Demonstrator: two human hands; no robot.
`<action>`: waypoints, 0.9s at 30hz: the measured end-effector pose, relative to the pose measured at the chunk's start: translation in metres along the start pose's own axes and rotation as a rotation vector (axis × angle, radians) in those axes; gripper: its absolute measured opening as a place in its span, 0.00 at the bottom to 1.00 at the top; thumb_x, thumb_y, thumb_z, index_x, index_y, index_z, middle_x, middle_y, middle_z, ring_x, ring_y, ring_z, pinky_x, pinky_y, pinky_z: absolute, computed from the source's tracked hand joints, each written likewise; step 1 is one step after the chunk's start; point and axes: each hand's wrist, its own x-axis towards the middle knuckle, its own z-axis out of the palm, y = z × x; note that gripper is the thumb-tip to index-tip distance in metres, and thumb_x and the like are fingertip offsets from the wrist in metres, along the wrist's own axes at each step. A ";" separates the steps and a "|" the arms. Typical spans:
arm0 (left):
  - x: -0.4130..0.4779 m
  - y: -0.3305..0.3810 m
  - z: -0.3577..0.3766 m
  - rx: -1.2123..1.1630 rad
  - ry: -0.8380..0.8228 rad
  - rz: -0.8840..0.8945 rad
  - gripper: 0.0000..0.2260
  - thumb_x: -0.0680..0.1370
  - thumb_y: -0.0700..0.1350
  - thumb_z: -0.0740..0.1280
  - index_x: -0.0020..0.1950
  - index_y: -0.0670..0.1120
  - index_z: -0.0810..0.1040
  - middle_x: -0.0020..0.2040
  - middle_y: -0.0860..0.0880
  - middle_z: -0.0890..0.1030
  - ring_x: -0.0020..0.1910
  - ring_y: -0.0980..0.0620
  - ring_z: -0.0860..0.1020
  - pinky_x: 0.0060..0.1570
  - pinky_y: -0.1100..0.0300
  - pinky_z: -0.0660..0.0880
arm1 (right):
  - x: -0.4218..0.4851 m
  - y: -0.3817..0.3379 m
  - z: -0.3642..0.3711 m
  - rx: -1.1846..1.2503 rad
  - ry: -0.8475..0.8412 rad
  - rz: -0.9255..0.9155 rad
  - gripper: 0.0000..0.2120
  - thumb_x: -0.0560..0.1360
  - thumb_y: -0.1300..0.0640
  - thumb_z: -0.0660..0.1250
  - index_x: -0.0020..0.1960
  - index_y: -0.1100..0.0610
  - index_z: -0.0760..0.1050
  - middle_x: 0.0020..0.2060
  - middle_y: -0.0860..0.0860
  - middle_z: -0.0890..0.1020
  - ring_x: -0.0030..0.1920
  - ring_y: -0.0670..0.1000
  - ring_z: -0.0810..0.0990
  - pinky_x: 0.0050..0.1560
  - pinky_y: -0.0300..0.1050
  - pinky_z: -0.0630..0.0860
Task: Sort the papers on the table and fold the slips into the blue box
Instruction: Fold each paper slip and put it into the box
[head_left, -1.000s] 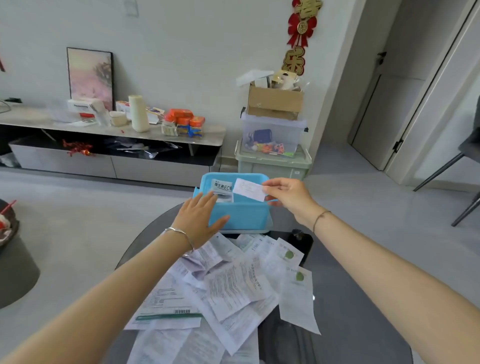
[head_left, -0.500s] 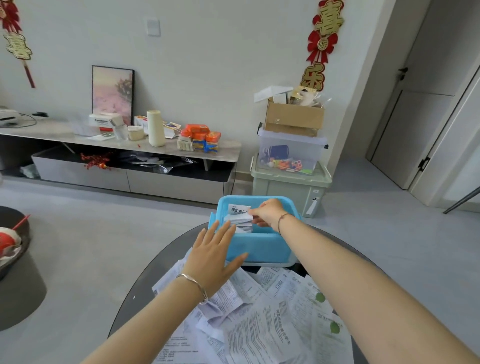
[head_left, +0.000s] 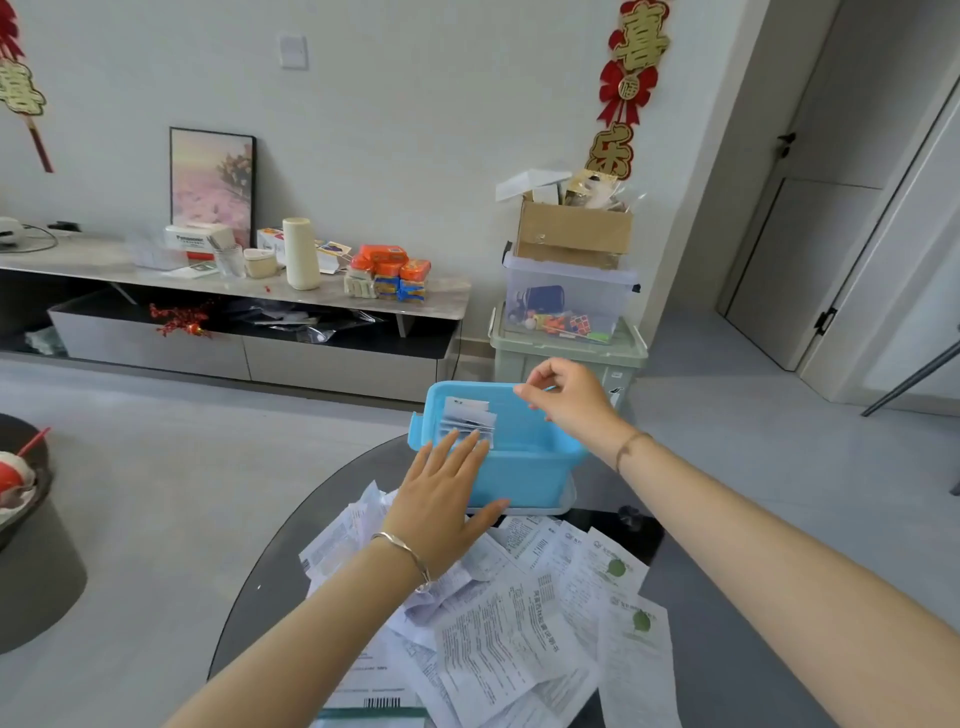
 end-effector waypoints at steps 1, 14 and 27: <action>-0.003 0.010 -0.002 -0.036 0.023 0.044 0.46 0.71 0.72 0.30 0.76 0.46 0.61 0.76 0.49 0.62 0.76 0.47 0.56 0.74 0.56 0.44 | -0.017 -0.001 -0.011 0.027 0.001 -0.042 0.10 0.73 0.58 0.72 0.37 0.52 0.72 0.36 0.49 0.80 0.39 0.50 0.79 0.38 0.38 0.73; -0.068 0.114 0.039 0.015 -0.516 0.403 0.33 0.77 0.65 0.58 0.77 0.50 0.57 0.77 0.52 0.58 0.77 0.51 0.52 0.75 0.55 0.42 | -0.238 0.109 -0.077 0.057 -0.083 0.251 0.03 0.74 0.60 0.70 0.43 0.54 0.79 0.41 0.46 0.83 0.42 0.41 0.79 0.42 0.31 0.73; -0.045 0.147 0.010 -1.127 -0.456 -0.222 0.15 0.82 0.48 0.59 0.44 0.38 0.76 0.39 0.41 0.82 0.32 0.51 0.82 0.37 0.60 0.81 | -0.282 0.106 -0.123 -0.121 0.031 0.008 0.29 0.78 0.70 0.56 0.71 0.41 0.63 0.58 0.36 0.79 0.59 0.36 0.75 0.55 0.26 0.68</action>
